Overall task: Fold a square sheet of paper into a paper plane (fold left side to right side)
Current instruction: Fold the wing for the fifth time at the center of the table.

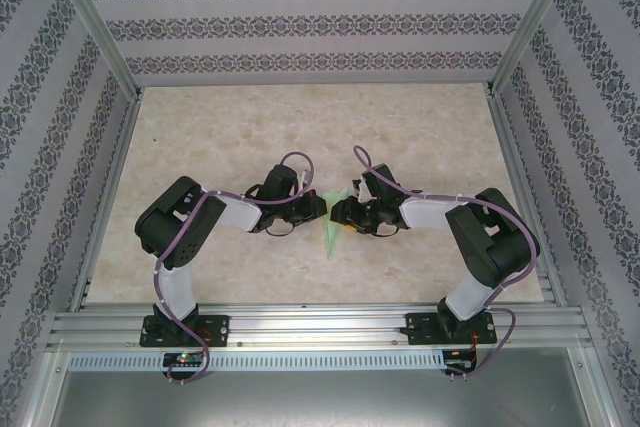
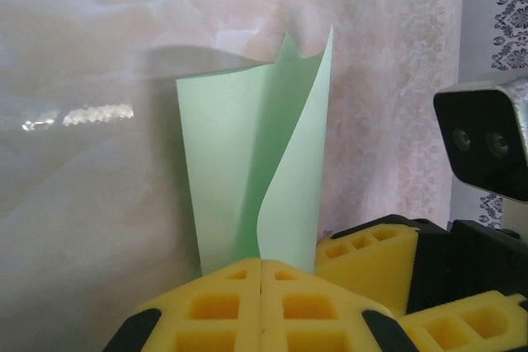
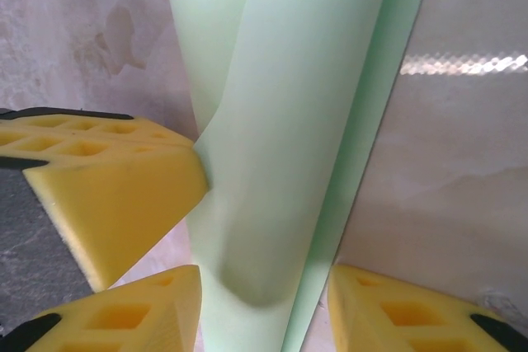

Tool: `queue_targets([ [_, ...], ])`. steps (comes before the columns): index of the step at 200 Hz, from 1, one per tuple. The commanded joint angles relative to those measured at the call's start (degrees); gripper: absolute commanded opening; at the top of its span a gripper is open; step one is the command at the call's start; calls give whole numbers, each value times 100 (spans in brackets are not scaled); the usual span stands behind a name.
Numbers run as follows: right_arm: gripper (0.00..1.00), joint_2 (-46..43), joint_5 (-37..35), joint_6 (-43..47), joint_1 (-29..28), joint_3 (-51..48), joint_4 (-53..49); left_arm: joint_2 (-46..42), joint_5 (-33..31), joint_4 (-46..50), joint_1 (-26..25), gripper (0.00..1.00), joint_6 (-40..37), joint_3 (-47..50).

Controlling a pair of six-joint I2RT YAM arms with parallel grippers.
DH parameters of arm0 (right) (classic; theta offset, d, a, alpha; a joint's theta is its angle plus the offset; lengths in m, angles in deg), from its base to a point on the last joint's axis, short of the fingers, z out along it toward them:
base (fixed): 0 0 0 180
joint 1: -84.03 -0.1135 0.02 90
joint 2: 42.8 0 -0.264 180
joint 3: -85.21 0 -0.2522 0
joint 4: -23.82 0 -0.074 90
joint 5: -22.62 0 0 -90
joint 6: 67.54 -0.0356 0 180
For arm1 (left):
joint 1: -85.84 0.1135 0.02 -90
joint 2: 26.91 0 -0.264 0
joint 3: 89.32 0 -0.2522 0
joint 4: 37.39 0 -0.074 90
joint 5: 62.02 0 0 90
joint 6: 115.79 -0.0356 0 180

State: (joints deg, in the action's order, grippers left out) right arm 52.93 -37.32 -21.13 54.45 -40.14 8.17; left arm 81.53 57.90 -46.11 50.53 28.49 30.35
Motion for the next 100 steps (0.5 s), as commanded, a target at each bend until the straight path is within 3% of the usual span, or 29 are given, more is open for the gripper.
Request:
queue_targets([
  [1,47,46,-117,197,-66,-72,38,93,-171,174,45,4,-213,-133],
  [100,44,-403,-181,299,64,-105,-257,282,-157,121,50,4,-244,-116],
])
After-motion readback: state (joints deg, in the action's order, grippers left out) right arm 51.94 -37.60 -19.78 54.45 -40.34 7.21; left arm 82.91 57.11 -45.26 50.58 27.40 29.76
